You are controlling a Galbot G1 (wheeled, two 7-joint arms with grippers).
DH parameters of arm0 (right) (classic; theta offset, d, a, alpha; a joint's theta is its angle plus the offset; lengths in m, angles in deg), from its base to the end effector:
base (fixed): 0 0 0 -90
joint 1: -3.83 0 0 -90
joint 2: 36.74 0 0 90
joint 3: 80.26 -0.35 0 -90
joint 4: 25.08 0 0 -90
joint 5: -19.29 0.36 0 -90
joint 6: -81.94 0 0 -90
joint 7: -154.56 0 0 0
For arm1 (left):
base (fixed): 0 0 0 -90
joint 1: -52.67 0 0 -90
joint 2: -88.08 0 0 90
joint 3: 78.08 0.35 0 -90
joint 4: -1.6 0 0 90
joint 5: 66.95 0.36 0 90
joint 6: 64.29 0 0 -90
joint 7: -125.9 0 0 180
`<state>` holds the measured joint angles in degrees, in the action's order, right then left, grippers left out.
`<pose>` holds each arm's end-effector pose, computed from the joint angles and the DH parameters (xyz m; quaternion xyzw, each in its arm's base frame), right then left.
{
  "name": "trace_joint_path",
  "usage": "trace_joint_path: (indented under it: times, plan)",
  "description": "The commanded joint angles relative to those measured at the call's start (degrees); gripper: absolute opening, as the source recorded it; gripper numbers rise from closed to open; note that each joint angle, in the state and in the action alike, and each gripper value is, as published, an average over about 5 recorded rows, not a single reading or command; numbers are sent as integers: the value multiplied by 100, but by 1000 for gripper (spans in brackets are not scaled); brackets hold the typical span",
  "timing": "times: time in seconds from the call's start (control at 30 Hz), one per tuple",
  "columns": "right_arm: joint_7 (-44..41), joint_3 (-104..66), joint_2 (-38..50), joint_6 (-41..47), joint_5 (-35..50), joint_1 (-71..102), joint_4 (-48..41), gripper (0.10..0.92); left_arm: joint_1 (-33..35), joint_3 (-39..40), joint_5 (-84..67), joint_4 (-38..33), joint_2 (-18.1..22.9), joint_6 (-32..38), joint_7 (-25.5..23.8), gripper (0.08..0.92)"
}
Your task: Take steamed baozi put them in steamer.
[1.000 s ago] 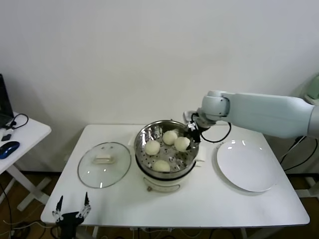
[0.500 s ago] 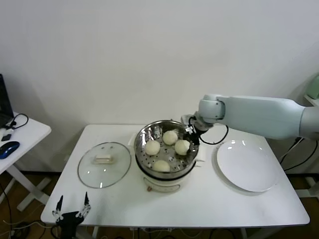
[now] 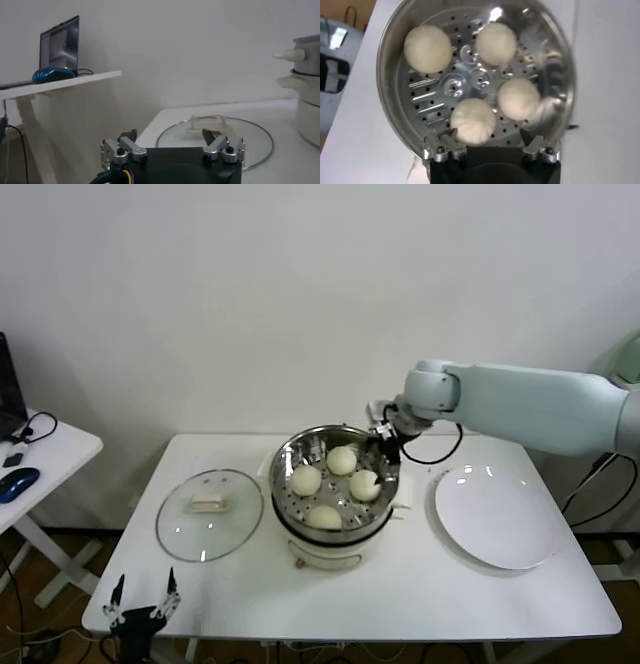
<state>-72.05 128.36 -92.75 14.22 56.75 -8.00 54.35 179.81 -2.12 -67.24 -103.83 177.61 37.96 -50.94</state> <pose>0.5424 0.0250 -0.0596 0.5270 -0.5750 0.5347 0.3251 0.1153 0.0863 -0.4054 0.1290 -0.9861 -0.0687 0.0792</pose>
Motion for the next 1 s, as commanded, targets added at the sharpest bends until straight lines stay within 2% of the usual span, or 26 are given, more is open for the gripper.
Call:
trace_joint_path:
  times: [0.03, 0.27, 0.47, 0.67, 0.8, 1.0]
  plan:
    - [1198, -1363, 1104, 521, 1061, 42, 426, 823, -8, 10, 7, -94, -2, -37, -5, 823]
    - [3023, -3343, 2181, 263, 1281, 1603, 1025, 823, -49, 54, -2, -233, -7, -96, -4, 823]
    - [3845, -5927, 3036, -273, 1175, 4345, 1832, 823, -52, 62, -12, -398, -43, -164, -12, 823]
    - [4249, -7951, 3688, -979, 937, 6917, 2549, 823, -71, 76, -131, -554, -89, -238, -81, 823]
    - [4533, -9991, 3406, -1332, 745, 9166, 2971, 823, -102, 96, -274, -628, -109, -319, -130, 823]
    - [4441, -12419, 2136, -1910, 145, 11961, 3326, 823, -84, 104, -274, -667, -141, -308, -141, 823]
